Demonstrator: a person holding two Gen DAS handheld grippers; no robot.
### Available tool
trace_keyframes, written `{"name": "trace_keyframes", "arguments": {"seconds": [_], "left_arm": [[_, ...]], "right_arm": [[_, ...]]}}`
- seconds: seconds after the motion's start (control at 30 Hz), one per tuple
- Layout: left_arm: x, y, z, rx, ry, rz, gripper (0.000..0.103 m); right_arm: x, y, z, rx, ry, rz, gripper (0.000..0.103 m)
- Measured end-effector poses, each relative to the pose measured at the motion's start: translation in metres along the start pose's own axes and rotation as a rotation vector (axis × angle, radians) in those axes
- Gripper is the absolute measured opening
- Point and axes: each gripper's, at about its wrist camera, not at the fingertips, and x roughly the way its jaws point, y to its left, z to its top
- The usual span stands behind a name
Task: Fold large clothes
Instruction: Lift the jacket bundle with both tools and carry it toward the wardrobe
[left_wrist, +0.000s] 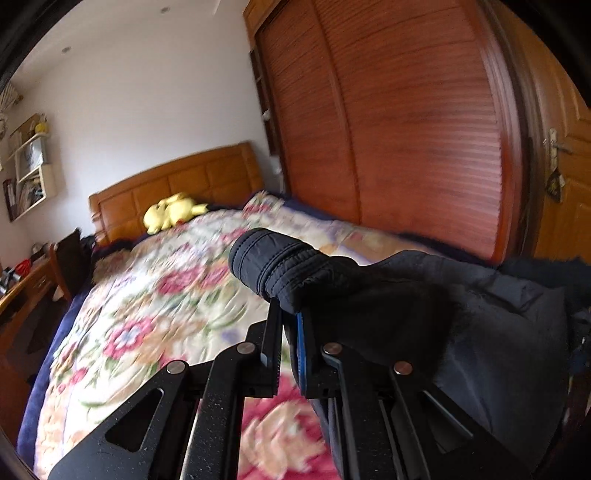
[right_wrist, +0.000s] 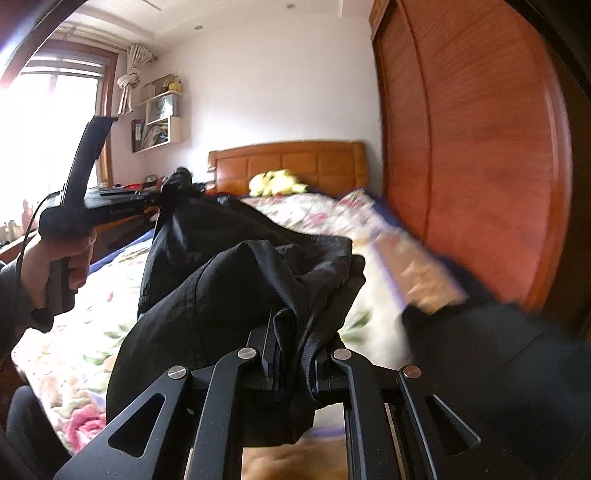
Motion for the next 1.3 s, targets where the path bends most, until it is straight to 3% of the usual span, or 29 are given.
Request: {"name": "trace_keyframes", "arguments": {"seconds": [0.23,0.43,0.5,0.7,0.77,0.9,1.0,1.13,1.2,1.3], "left_arm": [[-0.005,-0.078,0.066,0.007,-0.111,-0.116,0.008],[0.014,-0.163,0.095,0.015,-0.111,-0.256,0.008],[0.025,-0.191,0.093,0.024,-0.080,-0.314,0.008],[0.059,-0.247,0.065,0.088,0.027,-0.375,0.008],[0.071,-0.255,0.051,0.109,0.087,-0.372,0.008],[0.073,-0.253,0.036,0.151,0.093,-0.344,0.010],[0.069,-0.241,0.030,0.139,0.111,-0.374,0.015],[0.055,-0.230,0.020,0.126,0.090,-0.431,0.037],[0.054,-0.232,0.010,0.128,0.087,-0.454,0.040],[0.044,-0.226,-0.005,0.116,0.101,-0.496,0.062]], "right_arm": [[-0.068,-0.070,0.049,-0.075,-0.041,-0.206,0.010],[-0.120,-0.144,0.049,-0.034,-0.009,-0.388,0.010],[-0.134,-0.161,0.038,-0.003,0.013,-0.427,0.010],[-0.131,-0.199,-0.011,0.094,0.162,-0.497,0.010],[-0.116,-0.203,-0.026,0.118,0.206,-0.508,0.011],[-0.113,-0.199,-0.041,0.154,0.223,-0.515,0.014],[-0.117,-0.197,-0.039,0.177,0.228,-0.518,0.017],[-0.115,-0.213,-0.028,0.218,0.229,-0.489,0.026],[-0.118,-0.214,-0.027,0.208,0.227,-0.482,0.028],[-0.120,-0.220,-0.033,0.199,0.246,-0.485,0.033]]}}
